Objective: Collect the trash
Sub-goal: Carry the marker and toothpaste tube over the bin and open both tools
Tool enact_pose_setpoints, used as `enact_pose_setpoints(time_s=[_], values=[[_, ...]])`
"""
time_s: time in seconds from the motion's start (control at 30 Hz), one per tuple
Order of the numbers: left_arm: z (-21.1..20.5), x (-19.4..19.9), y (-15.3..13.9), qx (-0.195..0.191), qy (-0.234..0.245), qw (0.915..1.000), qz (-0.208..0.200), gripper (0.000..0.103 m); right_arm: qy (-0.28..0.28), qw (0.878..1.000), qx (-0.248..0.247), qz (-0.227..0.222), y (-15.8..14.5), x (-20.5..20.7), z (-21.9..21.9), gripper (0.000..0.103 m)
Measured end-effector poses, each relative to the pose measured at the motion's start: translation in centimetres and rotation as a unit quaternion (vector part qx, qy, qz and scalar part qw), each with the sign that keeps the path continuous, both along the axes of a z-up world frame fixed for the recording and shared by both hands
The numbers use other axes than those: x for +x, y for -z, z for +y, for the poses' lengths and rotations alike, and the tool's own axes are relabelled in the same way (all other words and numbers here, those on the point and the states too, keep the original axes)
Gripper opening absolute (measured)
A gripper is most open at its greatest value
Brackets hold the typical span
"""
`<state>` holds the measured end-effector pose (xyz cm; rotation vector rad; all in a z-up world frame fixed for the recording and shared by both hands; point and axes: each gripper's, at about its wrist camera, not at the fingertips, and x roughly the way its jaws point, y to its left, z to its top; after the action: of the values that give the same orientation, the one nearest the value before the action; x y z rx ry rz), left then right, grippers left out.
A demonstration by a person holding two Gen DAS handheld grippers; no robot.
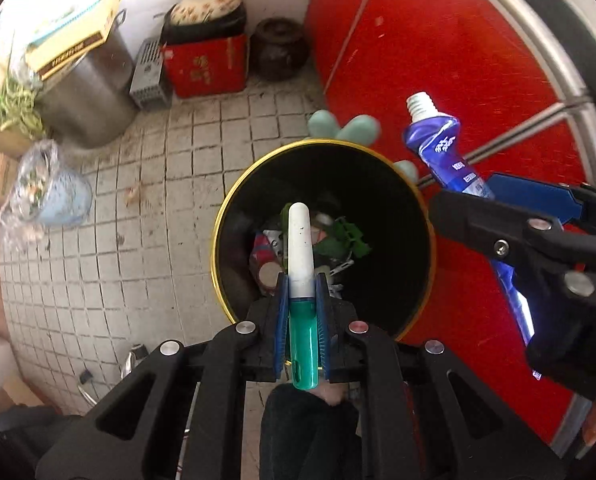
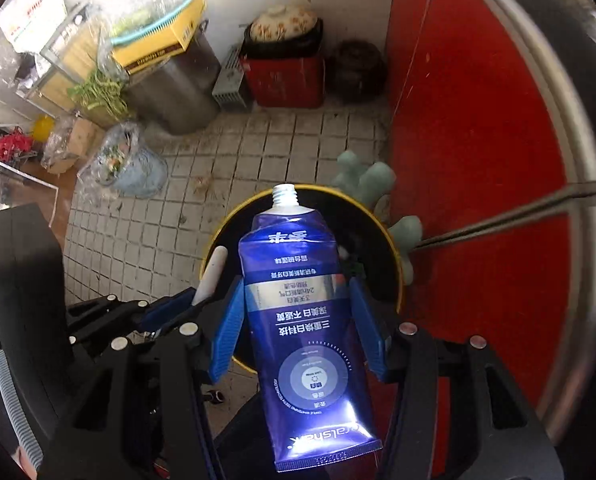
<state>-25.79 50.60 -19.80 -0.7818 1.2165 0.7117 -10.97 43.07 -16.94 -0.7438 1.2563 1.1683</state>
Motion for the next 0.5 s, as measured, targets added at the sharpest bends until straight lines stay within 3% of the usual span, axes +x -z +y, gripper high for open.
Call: enact_pose_setpoints(time_s=[0.23,0.3,0.33,0.37,0.4,0.5], values=[[0.8,-1.0,3.1,-0.032,-0.022,0.9992,-0.010,0.013,0.012,0.999,-0.010,0.030,3.2,-0.2,0.9,0.053],[1.2,-1.3,3.4,-0.047,-0.033,0.9981,-0.021,0.019,0.028,0.999,0.001,0.028,2.7,0.0,0.9,0.057],[1.3,-1.5,3.3,-0.052,-0.039,0.9974,-0.029,0.043,0.039,0.999,0.003,0.028,2.5,0.1,1.1,0.074],[1.4,-1.9,2.6,-0.049,-0.050,0.9966,-0.043,0.081,0.053,0.998,0.012,0.028,1.7,0.3,1.0,0.086],[1.4,-2.3,1.6,-0.030,-0.060,0.9963,-0.053,0.091,0.060,0.997,0.032,0.026,0.5,0.4,0.9,0.088],[1.3,-3.0,-1.7,0.008,-0.054,0.9972,-0.052,0.092,0.059,0.994,0.086,0.025,-4.0,0.2,0.8,0.096]])
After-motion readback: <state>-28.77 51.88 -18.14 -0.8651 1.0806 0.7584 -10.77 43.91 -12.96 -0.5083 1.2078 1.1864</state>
